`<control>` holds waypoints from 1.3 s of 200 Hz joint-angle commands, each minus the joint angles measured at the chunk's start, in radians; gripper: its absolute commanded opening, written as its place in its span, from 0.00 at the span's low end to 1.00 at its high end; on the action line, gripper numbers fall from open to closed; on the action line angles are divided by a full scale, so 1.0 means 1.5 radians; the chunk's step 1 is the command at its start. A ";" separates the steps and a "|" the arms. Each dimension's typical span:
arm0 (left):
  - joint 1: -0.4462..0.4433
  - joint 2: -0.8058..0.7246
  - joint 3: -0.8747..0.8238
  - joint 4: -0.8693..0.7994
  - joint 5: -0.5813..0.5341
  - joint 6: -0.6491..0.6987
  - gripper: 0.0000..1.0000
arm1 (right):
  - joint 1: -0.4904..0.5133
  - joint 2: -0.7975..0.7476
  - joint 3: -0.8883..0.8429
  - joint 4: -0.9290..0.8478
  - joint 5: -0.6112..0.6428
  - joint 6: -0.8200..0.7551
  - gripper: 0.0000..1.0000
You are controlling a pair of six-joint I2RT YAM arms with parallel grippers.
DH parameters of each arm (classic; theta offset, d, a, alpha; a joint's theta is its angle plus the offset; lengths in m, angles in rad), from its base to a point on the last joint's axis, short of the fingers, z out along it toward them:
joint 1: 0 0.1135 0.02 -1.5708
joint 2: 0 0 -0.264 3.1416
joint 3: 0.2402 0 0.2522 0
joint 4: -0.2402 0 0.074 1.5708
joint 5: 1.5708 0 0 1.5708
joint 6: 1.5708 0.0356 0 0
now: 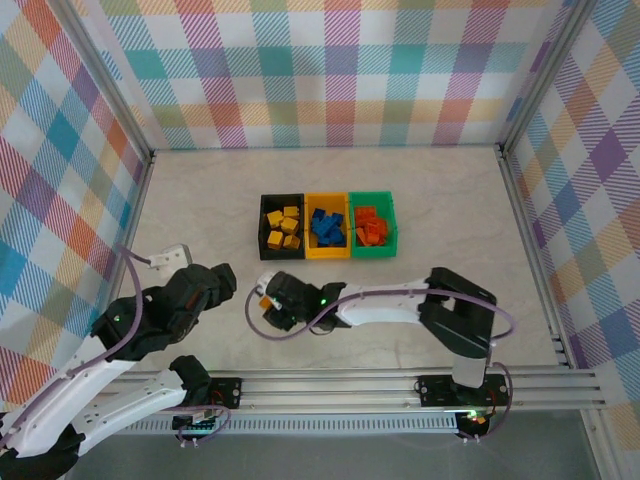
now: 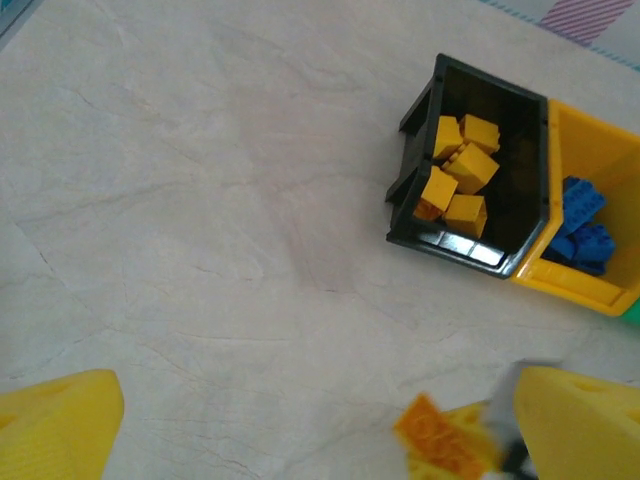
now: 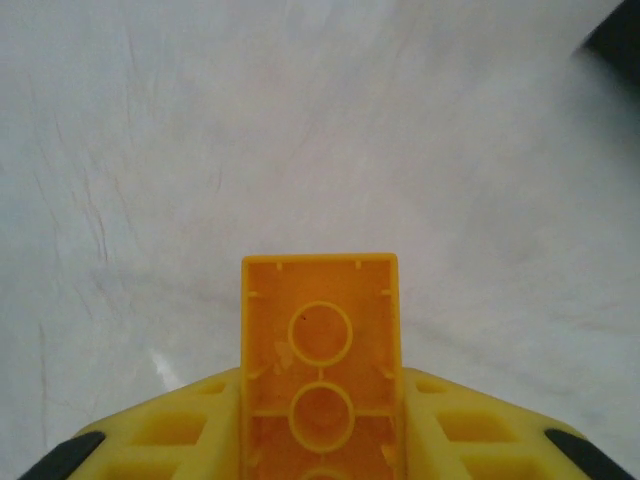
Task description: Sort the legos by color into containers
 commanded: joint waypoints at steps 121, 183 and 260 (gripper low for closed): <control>0.006 0.025 -0.049 0.056 -0.045 0.011 1.00 | -0.235 0.236 0.475 -0.233 -0.026 0.076 0.68; 0.006 0.065 -0.058 0.169 -0.032 0.121 1.00 | -0.237 -0.006 0.272 -0.113 0.007 0.117 0.92; 0.066 0.287 -0.020 0.466 -0.154 0.392 1.00 | -0.236 -0.375 -0.118 -0.120 0.205 0.244 1.00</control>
